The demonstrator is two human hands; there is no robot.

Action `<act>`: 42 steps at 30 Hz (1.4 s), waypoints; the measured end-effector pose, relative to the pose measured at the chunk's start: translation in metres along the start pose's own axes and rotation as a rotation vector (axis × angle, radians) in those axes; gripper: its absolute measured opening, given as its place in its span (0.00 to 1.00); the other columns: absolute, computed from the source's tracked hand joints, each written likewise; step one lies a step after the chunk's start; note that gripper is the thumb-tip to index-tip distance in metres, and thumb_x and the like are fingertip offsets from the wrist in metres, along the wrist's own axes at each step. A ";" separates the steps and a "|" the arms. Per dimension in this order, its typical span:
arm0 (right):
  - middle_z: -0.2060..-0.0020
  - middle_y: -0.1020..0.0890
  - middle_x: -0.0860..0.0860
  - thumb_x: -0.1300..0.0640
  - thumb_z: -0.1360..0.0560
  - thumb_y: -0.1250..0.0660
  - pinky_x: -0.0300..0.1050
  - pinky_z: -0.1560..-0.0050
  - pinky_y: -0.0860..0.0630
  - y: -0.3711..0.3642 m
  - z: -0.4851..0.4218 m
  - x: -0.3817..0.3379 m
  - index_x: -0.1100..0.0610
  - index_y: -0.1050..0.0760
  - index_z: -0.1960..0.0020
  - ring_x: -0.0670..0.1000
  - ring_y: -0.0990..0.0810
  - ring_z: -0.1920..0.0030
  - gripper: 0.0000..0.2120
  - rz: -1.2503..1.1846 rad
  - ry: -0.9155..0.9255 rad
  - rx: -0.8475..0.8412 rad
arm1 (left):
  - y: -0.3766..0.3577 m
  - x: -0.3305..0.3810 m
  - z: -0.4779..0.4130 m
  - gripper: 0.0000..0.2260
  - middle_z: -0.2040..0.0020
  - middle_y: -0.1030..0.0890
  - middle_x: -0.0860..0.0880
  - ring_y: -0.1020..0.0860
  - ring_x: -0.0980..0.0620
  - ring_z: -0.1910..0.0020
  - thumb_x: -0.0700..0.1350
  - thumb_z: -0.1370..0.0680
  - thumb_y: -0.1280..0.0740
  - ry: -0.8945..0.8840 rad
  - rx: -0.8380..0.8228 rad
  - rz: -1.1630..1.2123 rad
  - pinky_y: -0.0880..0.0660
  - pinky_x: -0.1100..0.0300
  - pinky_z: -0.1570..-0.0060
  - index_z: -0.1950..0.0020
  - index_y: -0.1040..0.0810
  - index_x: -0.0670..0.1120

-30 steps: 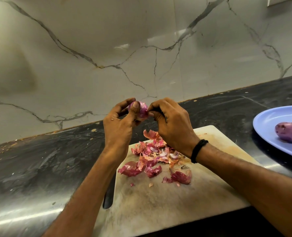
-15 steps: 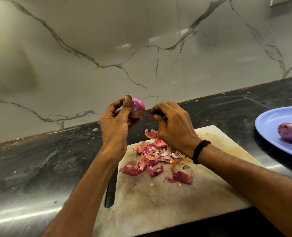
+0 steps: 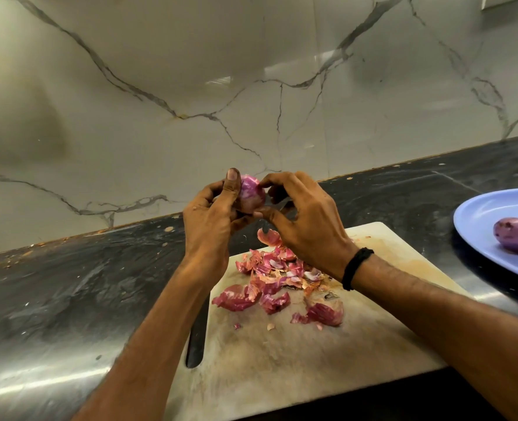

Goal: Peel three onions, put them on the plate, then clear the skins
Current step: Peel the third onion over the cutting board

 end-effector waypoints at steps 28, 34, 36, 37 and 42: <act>0.48 0.24 0.56 0.61 0.24 0.31 0.28 0.49 0.31 -0.001 0.001 -0.001 0.61 0.26 0.42 0.47 0.26 0.53 0.12 0.077 0.142 -0.087 | -0.001 0.001 0.005 0.24 0.52 0.15 0.43 0.14 0.46 0.55 0.58 0.28 0.28 -0.023 0.006 -0.083 0.17 0.56 0.59 0.43 0.19 0.40; 0.51 0.23 0.55 0.63 0.25 0.30 0.27 0.54 0.29 -0.002 0.002 0.001 0.63 0.26 0.48 0.47 0.25 0.56 0.07 0.041 0.107 -0.056 | 0.000 0.004 0.005 0.23 0.54 0.16 0.44 0.14 0.48 0.58 0.58 0.27 0.29 -0.024 0.039 -0.068 0.19 0.61 0.62 0.44 0.20 0.40; 0.51 0.23 0.54 0.61 0.25 0.29 0.28 0.51 0.26 -0.002 0.000 0.001 0.62 0.27 0.45 0.47 0.23 0.54 0.12 -0.030 0.044 -0.046 | 0.001 0.003 0.005 0.21 0.54 0.16 0.42 0.14 0.48 0.59 0.58 0.24 0.30 -0.007 0.045 -0.064 0.19 0.61 0.63 0.45 0.19 0.40; 0.49 0.22 0.54 0.59 0.25 0.28 0.27 0.50 0.27 -0.002 -0.001 0.002 0.61 0.28 0.42 0.46 0.23 0.52 0.15 -0.068 0.003 -0.054 | 0.001 0.002 0.005 0.20 0.55 0.16 0.42 0.15 0.48 0.61 0.57 0.23 0.31 0.004 0.049 -0.059 0.20 0.61 0.64 0.46 0.19 0.40; 0.42 0.21 0.50 0.54 0.23 0.31 0.26 0.49 0.27 -0.007 0.000 0.004 0.56 0.30 0.34 0.44 0.23 0.44 0.20 -0.230 -0.214 -0.186 | 0.002 0.001 0.005 0.18 0.58 0.15 0.47 0.17 0.53 0.61 0.59 0.22 0.33 0.034 0.062 -0.056 0.21 0.63 0.64 0.50 0.16 0.45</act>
Point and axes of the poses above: each hand's wrist, its own z-axis away from the middle knuckle, its own y-axis out of the back of the hand, x = y × z, the point moved 5 cm from there along -z, towards the middle knuckle
